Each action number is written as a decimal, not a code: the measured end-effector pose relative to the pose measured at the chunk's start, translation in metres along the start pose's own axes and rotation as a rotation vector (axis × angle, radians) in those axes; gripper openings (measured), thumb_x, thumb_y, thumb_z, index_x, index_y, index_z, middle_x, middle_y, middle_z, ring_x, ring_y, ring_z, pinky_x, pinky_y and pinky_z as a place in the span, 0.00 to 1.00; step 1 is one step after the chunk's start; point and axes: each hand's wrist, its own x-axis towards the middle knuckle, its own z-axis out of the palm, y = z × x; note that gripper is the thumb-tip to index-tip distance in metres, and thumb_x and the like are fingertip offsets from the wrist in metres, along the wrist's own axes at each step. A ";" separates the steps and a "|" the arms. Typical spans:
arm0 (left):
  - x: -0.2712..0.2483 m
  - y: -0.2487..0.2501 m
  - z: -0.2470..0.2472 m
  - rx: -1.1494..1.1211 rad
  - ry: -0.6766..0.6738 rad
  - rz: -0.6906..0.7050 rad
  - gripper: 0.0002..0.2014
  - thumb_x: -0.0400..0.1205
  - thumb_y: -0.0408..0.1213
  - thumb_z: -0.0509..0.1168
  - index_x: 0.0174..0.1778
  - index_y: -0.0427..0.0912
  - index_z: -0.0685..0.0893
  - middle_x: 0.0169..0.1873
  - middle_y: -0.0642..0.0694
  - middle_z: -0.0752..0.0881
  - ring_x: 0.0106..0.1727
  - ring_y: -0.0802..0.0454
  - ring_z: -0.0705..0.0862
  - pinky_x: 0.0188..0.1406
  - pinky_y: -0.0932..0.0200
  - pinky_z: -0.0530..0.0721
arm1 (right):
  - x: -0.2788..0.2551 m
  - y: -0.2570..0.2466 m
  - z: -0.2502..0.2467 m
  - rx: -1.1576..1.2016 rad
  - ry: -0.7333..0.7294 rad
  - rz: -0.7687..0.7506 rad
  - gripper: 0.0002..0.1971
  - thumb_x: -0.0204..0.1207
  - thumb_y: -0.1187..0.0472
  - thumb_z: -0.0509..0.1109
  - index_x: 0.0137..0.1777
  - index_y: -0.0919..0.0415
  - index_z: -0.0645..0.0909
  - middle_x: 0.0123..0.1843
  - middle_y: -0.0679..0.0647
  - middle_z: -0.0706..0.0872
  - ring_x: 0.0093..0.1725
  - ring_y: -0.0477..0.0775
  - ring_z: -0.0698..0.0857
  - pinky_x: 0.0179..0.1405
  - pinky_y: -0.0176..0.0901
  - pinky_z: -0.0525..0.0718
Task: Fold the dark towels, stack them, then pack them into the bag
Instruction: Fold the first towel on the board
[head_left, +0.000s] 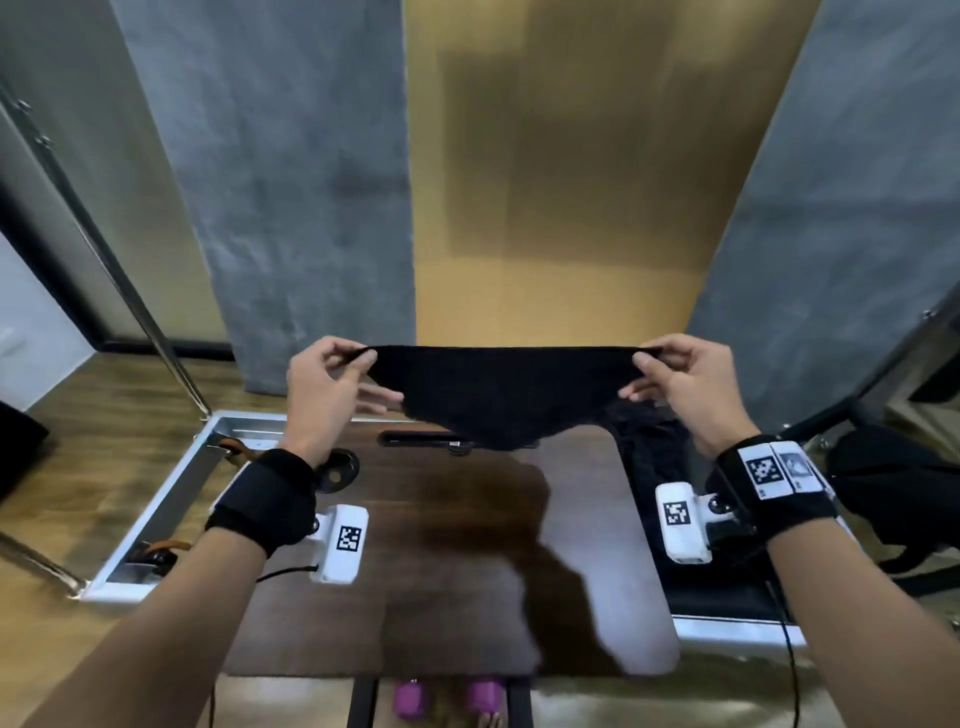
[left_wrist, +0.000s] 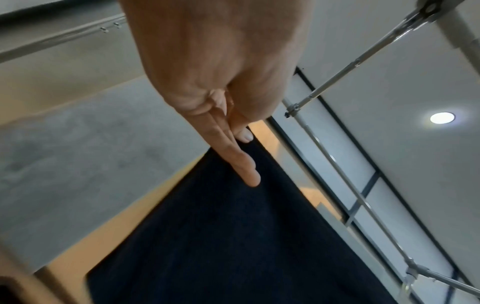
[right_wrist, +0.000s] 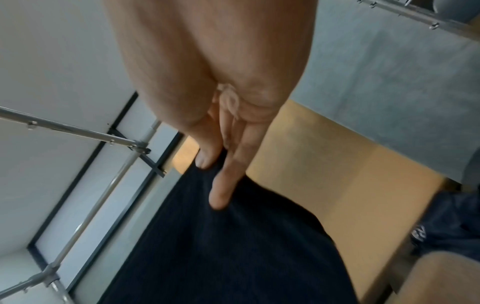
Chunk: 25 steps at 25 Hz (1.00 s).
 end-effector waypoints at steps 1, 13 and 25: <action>-0.004 0.009 -0.002 -0.030 0.010 0.031 0.04 0.90 0.28 0.68 0.53 0.33 0.80 0.43 0.31 0.87 0.33 0.33 0.94 0.21 0.54 0.90 | -0.006 -0.011 -0.002 0.002 0.011 -0.030 0.04 0.82 0.73 0.75 0.47 0.67 0.85 0.32 0.62 0.89 0.29 0.65 0.92 0.27 0.43 0.89; -0.041 0.044 -0.016 0.021 0.029 0.249 0.03 0.88 0.20 0.67 0.51 0.30 0.81 0.61 0.39 0.92 0.63 0.49 0.92 0.65 0.55 0.90 | -0.046 -0.058 -0.006 0.016 0.091 -0.195 0.08 0.82 0.76 0.72 0.48 0.64 0.88 0.53 0.65 0.92 0.52 0.59 0.95 0.58 0.48 0.92; -0.061 0.033 -0.050 -0.083 0.107 0.039 0.06 0.86 0.34 0.75 0.50 0.35 0.88 0.28 0.42 0.90 0.24 0.44 0.91 0.23 0.56 0.88 | -0.088 -0.036 -0.007 -0.140 0.155 -0.111 0.07 0.80 0.60 0.80 0.45 0.62 0.86 0.25 0.64 0.85 0.17 0.60 0.79 0.24 0.42 0.81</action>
